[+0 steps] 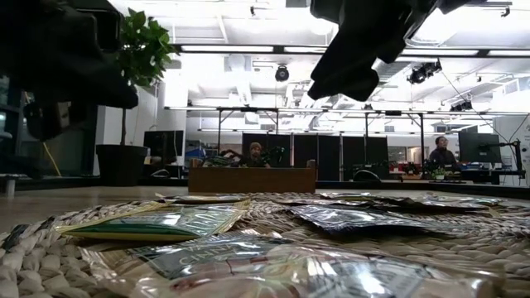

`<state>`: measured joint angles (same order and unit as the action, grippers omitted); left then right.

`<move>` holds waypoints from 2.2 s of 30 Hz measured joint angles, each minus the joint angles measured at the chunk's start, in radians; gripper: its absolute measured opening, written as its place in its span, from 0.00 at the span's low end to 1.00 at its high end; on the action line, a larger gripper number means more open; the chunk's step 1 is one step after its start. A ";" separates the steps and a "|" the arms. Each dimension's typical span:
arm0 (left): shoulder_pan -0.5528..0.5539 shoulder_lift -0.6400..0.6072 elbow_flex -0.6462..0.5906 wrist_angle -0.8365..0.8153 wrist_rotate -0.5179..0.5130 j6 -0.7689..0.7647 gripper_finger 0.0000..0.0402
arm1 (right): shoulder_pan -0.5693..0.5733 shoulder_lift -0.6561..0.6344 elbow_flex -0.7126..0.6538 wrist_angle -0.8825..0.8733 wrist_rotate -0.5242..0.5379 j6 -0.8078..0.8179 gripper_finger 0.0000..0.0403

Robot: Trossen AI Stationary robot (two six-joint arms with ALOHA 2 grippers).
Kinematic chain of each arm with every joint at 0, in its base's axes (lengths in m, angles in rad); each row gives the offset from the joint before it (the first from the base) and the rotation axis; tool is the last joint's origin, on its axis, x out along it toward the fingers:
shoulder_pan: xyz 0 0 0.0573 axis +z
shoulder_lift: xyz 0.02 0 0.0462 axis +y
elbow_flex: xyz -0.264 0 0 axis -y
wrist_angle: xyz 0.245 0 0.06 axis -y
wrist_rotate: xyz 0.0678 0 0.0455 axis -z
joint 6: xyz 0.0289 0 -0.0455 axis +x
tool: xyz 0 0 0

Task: Pick & Place Tea
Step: Put the yellow tea bag in the middle section of the wooden organizer

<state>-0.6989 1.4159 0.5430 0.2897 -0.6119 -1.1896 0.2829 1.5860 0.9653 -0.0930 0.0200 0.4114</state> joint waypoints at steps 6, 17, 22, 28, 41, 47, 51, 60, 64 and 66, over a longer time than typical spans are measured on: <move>-0.011 0.064 0.004 0.129 0.035 -0.011 0.00 | 0.025 0.007 0.000 0.022 0.001 -0.005 0.32; -0.025 0.280 0.218 0.092 0.126 0.002 0.00 | 0.097 0.059 0.002 0.101 0.065 0.001 0.22; -0.035 0.339 0.322 -0.096 0.122 -0.123 0.00 | 0.104 0.059 0.000 0.126 0.049 0.014 0.19; -0.034 0.355 0.356 -0.158 0.105 -0.217 0.00 | 0.151 0.100 0.001 0.174 0.023 0.015 0.08; -0.034 0.355 0.355 -0.192 0.082 -0.259 0.00 | 0.210 0.344 0.150 0.291 0.002 -0.041 0.00; -0.034 0.355 0.355 -0.212 0.107 -0.284 0.00 | 0.209 0.440 0.255 0.291 0.036 -0.045 0.00; -0.033 0.355 0.355 -0.249 0.113 -0.304 0.00 | 0.215 0.489 0.319 0.241 0.055 -0.043 0.00; -0.015 0.355 0.354 -0.270 0.160 -0.303 0.00 | 0.232 0.541 0.399 0.115 0.124 0.001 0.00; -0.014 0.355 0.354 -0.269 0.158 -0.300 0.00 | 0.235 0.541 0.399 0.113 0.146 0.054 0.00; -0.014 0.355 0.354 -0.271 0.152 -0.299 0.00 | 0.235 0.541 0.399 0.111 0.146 0.062 0.00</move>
<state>-0.7128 1.7710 0.8974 0.0185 -0.4599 -1.4887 0.5181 2.1269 1.3643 0.0185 0.1659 0.4735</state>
